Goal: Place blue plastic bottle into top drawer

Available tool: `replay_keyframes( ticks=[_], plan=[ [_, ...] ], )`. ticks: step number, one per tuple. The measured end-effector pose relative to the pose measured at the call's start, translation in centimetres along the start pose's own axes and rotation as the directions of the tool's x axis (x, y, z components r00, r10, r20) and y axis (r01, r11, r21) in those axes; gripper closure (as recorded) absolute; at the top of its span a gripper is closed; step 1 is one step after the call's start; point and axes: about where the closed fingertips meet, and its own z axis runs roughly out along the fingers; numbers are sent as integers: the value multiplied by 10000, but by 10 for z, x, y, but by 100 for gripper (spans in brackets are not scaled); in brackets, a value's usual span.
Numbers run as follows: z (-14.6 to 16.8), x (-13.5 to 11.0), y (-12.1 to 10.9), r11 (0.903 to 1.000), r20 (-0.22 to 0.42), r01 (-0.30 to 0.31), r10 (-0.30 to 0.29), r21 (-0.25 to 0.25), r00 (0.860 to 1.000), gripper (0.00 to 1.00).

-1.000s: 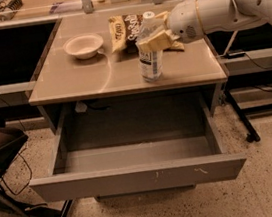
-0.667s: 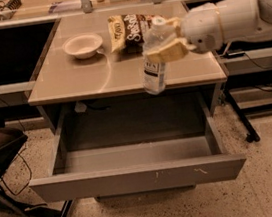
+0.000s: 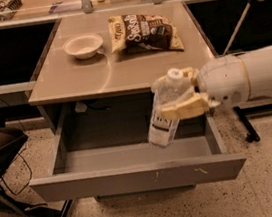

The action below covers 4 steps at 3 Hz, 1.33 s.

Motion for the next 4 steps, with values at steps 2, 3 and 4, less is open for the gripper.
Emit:
replay_keyframes(
  ticks=[2, 3, 4],
  plan=[
    [43, 41, -12, 9778, -917, 1677, -1569, 1255, 9834, 100],
    [45, 39, -62, 9351, -1676, 2336, -1937, 2666, 9666, 100],
    [40, 36, -81, 9088, -1747, 2435, -1935, 3387, 9654, 100]
  ],
)
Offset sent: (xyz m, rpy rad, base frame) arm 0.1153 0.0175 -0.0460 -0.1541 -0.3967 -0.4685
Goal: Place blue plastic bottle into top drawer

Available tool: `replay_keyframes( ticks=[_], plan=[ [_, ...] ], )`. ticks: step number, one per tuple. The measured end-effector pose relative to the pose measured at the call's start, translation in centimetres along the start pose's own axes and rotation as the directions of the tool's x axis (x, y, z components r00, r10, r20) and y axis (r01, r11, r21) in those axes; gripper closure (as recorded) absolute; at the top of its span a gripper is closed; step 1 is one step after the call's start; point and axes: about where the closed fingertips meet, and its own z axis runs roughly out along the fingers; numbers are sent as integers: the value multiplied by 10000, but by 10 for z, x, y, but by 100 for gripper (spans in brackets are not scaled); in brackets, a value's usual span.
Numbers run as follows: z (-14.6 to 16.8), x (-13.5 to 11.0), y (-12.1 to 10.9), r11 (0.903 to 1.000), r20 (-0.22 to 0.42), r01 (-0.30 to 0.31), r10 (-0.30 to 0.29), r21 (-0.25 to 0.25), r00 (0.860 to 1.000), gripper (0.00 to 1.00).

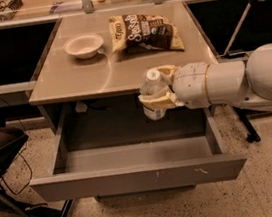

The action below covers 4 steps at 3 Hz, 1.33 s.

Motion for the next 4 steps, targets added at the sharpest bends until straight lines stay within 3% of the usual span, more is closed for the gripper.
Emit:
replay_keyframes(
  ticks=[1, 2, 4],
  plan=[
    [12, 19, 10, 9987, -29, -400, 399, -325, 9992, 100],
    [46, 61, 35, 9903, -184, -1125, 1114, -809, 9936, 100],
    [97, 131, 69, 9708, -548, -2312, 2279, -634, 9721, 100]
  ],
)
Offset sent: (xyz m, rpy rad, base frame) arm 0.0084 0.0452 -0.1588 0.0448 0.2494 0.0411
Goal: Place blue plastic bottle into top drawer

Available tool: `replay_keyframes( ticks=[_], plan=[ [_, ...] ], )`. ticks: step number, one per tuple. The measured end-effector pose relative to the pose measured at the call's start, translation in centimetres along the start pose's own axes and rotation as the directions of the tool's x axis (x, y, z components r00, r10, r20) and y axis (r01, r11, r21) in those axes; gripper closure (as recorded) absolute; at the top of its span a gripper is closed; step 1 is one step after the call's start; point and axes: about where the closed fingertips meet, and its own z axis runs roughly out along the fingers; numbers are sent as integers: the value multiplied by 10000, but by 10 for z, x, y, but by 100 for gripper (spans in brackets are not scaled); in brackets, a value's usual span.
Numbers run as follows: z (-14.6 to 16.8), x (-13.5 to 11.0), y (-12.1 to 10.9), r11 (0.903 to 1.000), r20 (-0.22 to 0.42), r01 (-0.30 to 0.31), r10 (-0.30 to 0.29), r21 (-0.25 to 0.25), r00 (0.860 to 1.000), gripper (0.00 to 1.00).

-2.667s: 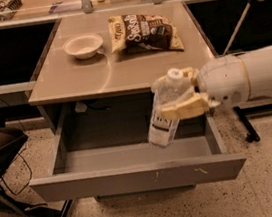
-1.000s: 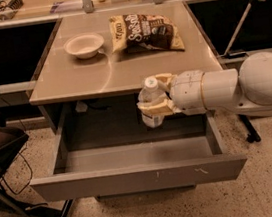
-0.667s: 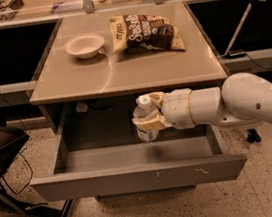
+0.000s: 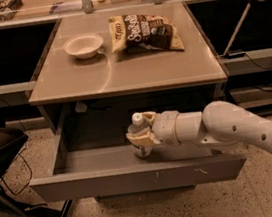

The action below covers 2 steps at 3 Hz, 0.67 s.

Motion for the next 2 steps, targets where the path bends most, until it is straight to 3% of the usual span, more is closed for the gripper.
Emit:
replay_keyframes(
  ticks=[1, 2],
  plan=[
    [-1, -4, -1, 10000, -4, -27, 27, 12, 10000, 83],
    [-1, -4, -1, 10000, -4, -27, 27, 12, 10000, 59]
  ],
)
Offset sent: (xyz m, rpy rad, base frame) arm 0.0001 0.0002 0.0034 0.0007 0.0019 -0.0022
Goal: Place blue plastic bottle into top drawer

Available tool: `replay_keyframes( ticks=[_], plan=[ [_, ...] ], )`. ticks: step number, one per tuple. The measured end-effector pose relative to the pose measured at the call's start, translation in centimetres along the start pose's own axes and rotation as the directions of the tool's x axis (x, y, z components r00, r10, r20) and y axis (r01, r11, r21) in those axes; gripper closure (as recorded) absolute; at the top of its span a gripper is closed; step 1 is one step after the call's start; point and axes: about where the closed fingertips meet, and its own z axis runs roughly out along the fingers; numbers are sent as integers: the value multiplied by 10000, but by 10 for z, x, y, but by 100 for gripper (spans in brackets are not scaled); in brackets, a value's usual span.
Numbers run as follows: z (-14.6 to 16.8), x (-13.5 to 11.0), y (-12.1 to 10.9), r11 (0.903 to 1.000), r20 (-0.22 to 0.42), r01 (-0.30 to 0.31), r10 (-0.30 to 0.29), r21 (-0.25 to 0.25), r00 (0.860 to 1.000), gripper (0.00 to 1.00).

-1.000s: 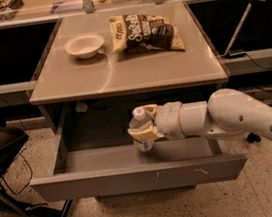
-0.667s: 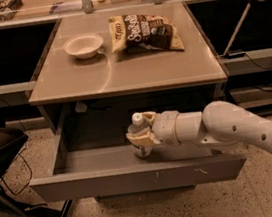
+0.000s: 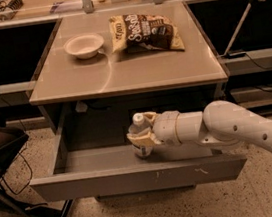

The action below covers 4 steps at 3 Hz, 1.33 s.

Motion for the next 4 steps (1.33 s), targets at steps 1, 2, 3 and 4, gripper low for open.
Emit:
replay_keyframes(
  ticks=[1, 2, 3, 4],
  plan=[
    [0, 0, 0, 10000, 0, 0, 0, 0, 10000, 36],
    [0, 0, 0, 10000, 0, 0, 0, 0, 10000, 13],
    [0, 0, 0, 10000, 0, 0, 0, -1, 10000, 0],
    [0, 0, 0, 10000, 0, 0, 0, -1, 10000, 0]
  ],
)
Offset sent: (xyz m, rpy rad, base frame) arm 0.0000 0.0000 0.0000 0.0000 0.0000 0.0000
